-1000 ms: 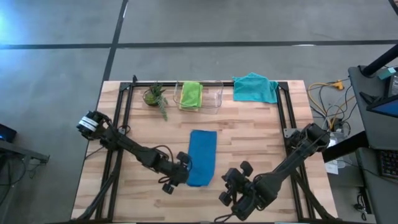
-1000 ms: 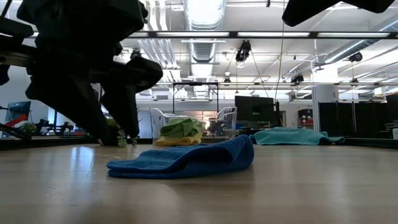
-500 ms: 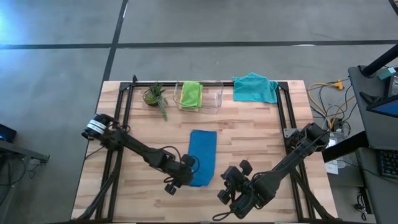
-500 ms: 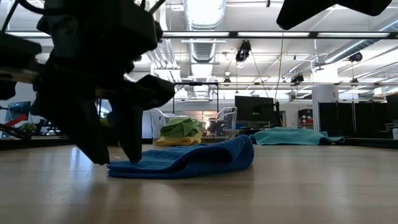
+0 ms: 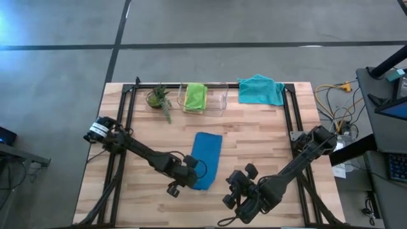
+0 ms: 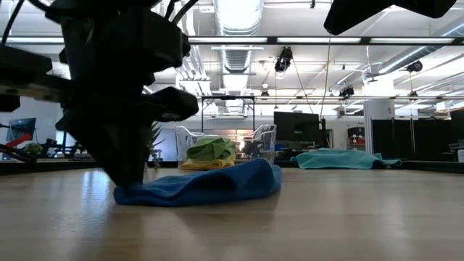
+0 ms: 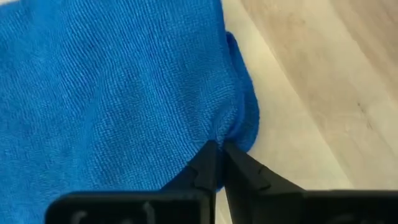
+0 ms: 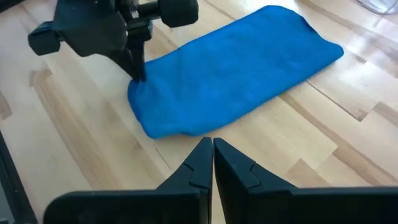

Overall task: Fold microfiber towels
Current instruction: Fold the bottom blue towel

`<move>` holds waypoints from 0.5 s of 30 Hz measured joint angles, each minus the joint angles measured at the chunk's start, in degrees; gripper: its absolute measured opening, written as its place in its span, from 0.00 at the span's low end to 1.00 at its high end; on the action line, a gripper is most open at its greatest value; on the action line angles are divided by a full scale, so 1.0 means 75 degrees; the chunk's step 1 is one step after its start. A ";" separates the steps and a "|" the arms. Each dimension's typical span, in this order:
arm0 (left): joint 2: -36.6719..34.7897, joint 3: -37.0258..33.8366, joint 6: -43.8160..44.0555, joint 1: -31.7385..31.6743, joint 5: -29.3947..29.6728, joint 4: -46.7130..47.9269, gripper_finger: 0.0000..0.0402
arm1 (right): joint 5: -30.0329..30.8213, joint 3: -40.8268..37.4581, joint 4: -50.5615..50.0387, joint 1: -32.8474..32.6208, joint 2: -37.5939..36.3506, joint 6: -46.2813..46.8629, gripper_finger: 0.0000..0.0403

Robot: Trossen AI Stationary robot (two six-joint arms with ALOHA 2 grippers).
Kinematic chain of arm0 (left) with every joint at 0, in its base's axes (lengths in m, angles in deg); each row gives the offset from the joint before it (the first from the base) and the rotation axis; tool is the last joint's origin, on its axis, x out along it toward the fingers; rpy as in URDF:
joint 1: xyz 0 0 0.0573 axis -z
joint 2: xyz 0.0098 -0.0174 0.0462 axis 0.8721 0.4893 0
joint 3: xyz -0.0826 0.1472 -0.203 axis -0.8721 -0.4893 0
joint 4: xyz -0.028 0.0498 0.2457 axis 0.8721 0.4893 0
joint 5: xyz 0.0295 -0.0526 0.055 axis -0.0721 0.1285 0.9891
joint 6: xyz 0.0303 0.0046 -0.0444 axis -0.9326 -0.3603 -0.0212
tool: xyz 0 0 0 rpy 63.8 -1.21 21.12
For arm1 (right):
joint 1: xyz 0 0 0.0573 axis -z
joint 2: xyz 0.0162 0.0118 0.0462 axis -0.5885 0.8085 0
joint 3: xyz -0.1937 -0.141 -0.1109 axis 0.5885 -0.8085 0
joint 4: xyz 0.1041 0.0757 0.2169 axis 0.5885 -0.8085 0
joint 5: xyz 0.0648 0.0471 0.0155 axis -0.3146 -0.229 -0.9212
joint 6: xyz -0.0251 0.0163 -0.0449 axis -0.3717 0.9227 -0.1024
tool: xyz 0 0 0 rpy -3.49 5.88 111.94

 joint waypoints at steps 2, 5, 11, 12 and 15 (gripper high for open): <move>-0.0073 0.0151 0.0025 -0.0033 0.0008 0.0133 0.00 | 0.0000 0.0000 0.0003 0.0000 0.0000 0.0057 0.02; -0.0405 0.0445 0.0397 -0.0129 -0.0008 0.0288 0.00 | 0.0063 0.0000 0.0056 0.0000 0.0000 0.0260 0.02; -0.1408 0.0824 0.2240 -0.0687 -0.0465 0.0228 0.00 | 0.0438 -0.0108 0.0663 -0.0035 -0.0003 0.0271 0.02; -0.1603 0.0869 0.2656 -0.0823 -0.0521 0.0134 0.00 | 0.0520 -0.0145 0.0857 -0.0035 -0.0003 0.0285 0.02; -0.2082 0.0885 0.3708 -0.1227 -0.0659 -0.0206 0.00 | 0.1308 -0.0309 0.1293 -0.0100 -0.0021 0.0834 0.03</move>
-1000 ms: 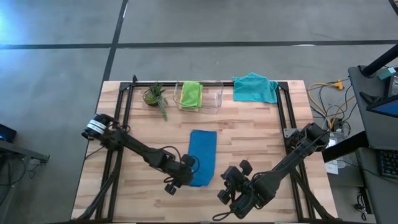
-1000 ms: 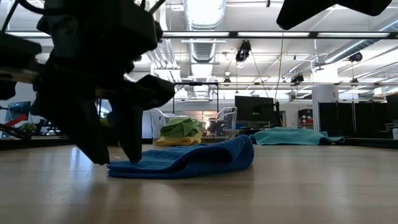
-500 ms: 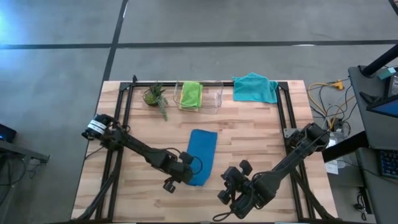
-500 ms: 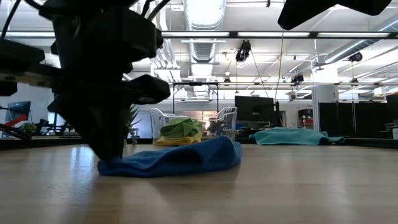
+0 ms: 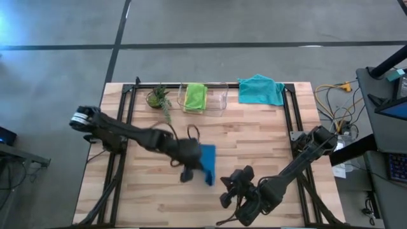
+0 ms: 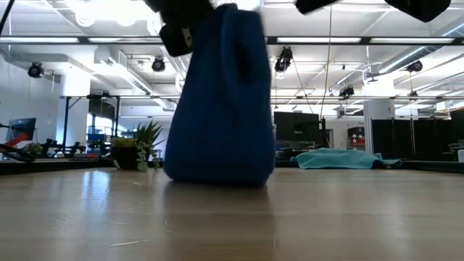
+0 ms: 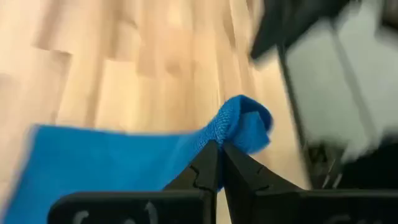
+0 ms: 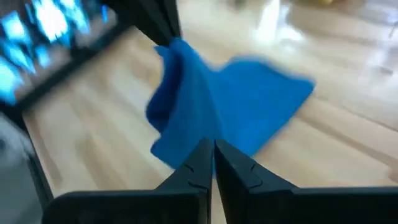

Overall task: Fold microfiber towels
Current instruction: Fold the bottom blue towel

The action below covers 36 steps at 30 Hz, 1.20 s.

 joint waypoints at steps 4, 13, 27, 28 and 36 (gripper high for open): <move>-0.0510 -0.0019 0.0952 -0.0486 -0.0005 -0.0586 0.00 | 0.1332 -0.0345 0.0618 -0.0238 -0.0196 0.0716 0.07; -0.0933 0.0021 0.1693 -0.1005 0.0117 -0.2588 0.00 | 0.1981 -0.0391 0.0744 -0.0274 -0.0560 0.0254 0.26; -0.1207 0.0096 0.1909 -0.1020 -0.0143 -0.2627 0.00 | 0.2902 0.0019 0.0720 -0.0035 -0.1124 -0.2480 0.47; -0.1244 0.0096 0.1895 -0.1020 -0.0146 -0.2664 0.00 | 0.2909 0.0032 0.0722 0.0010 -0.1174 -0.2633 0.46; -0.1410 0.0093 0.1891 -0.1017 -0.0213 -0.2774 0.00 | 0.2870 0.0241 0.0745 0.0392 -0.1304 -0.4187 0.42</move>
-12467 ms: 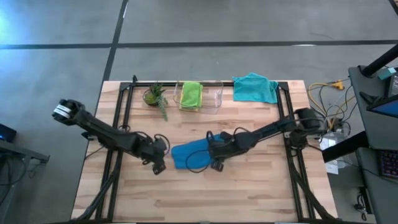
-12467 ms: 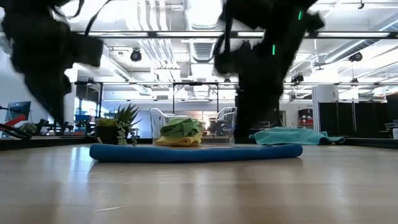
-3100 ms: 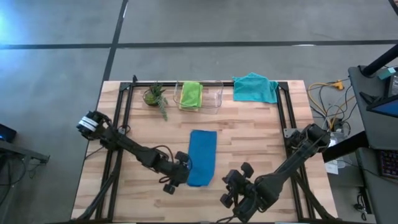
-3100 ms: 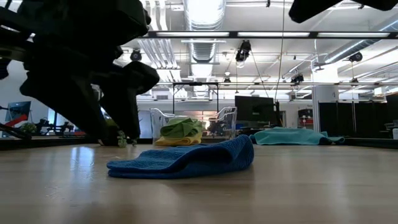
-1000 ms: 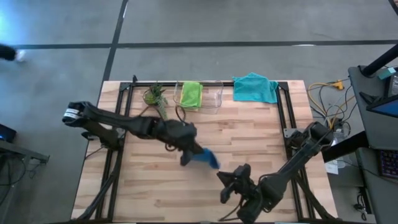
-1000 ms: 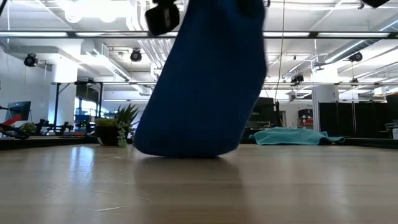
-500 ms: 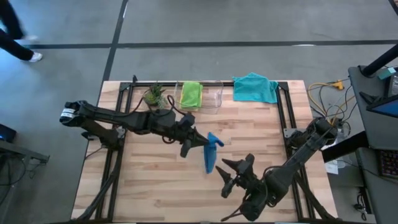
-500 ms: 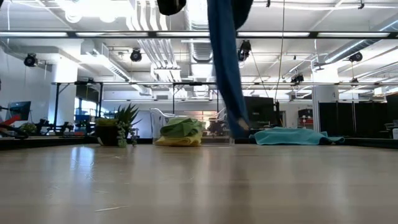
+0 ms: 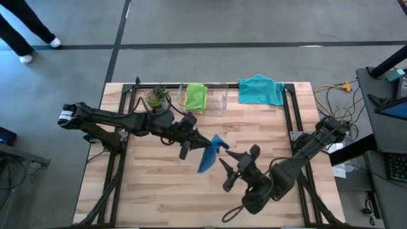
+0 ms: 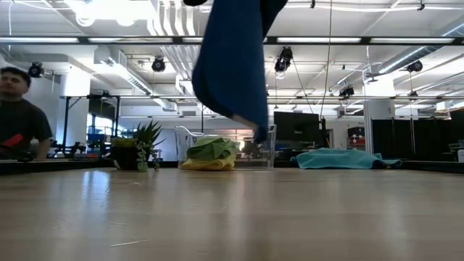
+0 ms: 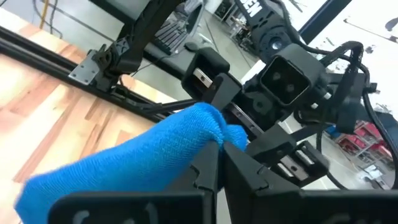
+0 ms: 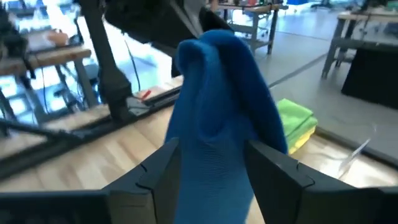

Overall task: Fold microfiber towels
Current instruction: Fold the bottom blue towel

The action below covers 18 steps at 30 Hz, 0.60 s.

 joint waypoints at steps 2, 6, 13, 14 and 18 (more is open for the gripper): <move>-0.0021 0.0000 0.0002 0.0000 -0.0132 -0.0007 0.00 | -0.0293 0.0128 0.0012 0.0090 -0.0004 -0.0614 0.42; -0.0021 -0.0012 0.0003 0.0003 -0.0293 0.0003 0.00 | -0.0806 0.0364 0.0019 0.0278 -0.0004 -0.1800 0.42; -0.0021 0.0003 0.0015 0.0003 -0.0461 -0.0003 0.00 | -0.1472 0.0575 -0.0024 0.0677 -0.0007 -0.3031 0.41; -0.0021 0.0014 0.0017 0.0003 -0.0537 -0.0023 0.00 | -0.1789 0.0575 -0.0028 0.0773 -0.0007 -0.3156 0.41; -0.0021 0.0089 0.0117 -0.0003 -0.1028 -0.0021 0.00 | -0.2733 0.0552 -0.0245 0.1105 -0.0007 -0.3371 0.41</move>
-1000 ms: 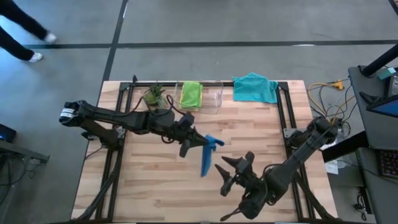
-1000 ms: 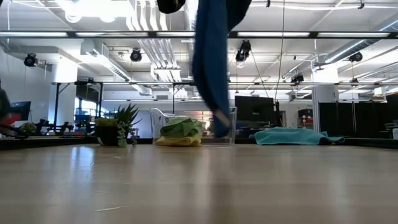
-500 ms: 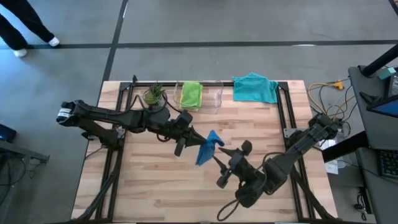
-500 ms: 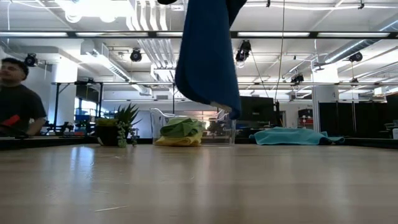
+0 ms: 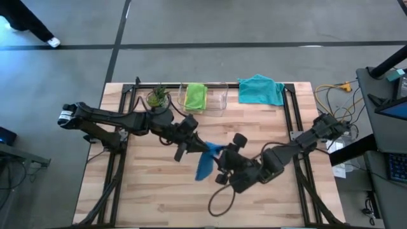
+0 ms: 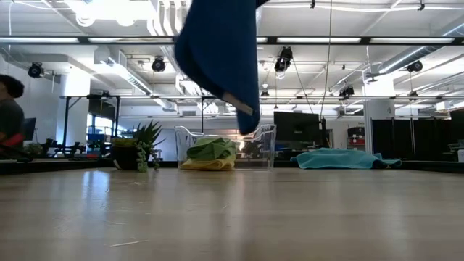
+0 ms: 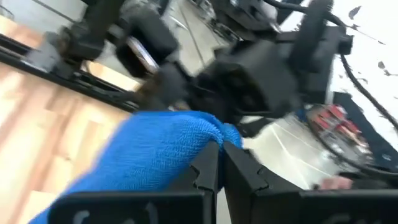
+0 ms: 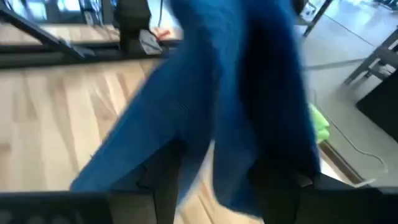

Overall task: Fold microfiber towels
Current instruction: Fold the bottom blue towel

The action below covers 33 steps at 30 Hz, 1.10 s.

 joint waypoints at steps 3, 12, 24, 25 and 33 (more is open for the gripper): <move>-0.0047 0.0016 0.0079 0.0000 -0.0401 0.0015 0.00 | -0.0078 -0.0012 -0.0651 0.0036 -0.0096 0.0172 0.41; -0.0547 -0.0052 -0.0034 -0.0091 -0.0650 0.0348 0.00 | -0.0855 -0.0016 -0.2567 -0.0146 -0.0551 0.1243 0.41; -0.0597 -0.0074 -0.0118 -0.0306 -0.0578 0.0421 0.00 | -0.0848 -0.0013 -0.2495 -0.0431 -0.1030 0.1857 0.41; -0.0592 -0.0074 -0.0117 -0.0324 -0.0518 0.0421 0.00 | -0.0850 -0.0015 -0.2525 -0.0517 -0.1043 0.2090 0.41; -0.0644 -0.0030 0.0277 -0.0417 0.0478 0.0409 0.00 | 0.1362 -0.0198 -0.2600 -0.1796 -0.1015 0.5032 0.41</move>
